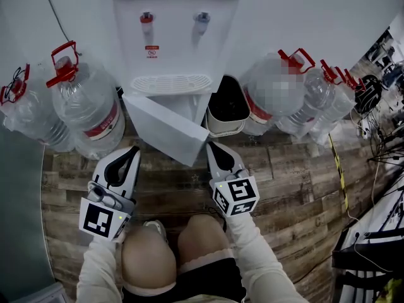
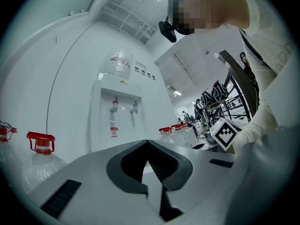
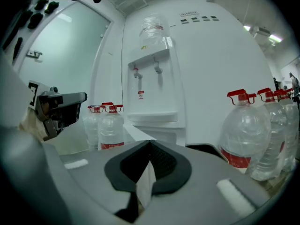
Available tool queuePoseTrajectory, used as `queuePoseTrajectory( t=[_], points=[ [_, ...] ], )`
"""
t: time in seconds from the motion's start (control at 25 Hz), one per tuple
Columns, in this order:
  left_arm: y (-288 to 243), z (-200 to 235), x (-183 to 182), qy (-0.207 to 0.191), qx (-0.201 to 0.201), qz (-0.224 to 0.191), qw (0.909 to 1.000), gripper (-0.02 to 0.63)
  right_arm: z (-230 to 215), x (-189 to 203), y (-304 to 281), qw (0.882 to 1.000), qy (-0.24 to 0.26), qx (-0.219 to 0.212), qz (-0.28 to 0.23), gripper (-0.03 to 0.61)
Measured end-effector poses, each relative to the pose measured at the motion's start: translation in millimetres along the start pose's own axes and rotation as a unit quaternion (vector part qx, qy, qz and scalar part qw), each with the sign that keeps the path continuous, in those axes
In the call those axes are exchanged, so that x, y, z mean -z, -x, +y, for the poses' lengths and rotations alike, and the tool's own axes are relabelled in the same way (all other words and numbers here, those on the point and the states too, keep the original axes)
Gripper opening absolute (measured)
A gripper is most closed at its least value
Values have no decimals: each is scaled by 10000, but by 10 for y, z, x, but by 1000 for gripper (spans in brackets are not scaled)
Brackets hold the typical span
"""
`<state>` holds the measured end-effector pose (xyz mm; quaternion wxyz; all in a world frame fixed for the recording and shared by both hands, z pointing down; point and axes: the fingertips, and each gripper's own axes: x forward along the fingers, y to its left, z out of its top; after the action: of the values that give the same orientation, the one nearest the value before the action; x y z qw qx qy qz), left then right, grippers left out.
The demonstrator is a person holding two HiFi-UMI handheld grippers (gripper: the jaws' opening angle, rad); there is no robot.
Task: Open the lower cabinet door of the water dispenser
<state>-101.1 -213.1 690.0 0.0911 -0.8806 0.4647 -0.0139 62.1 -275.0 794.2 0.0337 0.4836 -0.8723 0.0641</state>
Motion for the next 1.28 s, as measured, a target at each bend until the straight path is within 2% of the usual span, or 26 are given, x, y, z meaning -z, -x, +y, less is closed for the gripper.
queuePoseTrajectory(
  t=[0.36,0.52,0.88,1.28],
  points=[
    [-181,254,106,193,65,204,9996,2,-37,-248,-114,9994,204,237,-178,9],
    [-253,351,-52,364,130,385,9985,3,18,-550,-114,9990,269,302,-175,9],
    [-347,516,-925,626,60,620,9961,2,123,-1514,144,9987,204,445,-133,9],
    [-229,473,-2428,767,103,763,9941,3,456,-2956,741,9986,255,453,11,9]
  ],
)
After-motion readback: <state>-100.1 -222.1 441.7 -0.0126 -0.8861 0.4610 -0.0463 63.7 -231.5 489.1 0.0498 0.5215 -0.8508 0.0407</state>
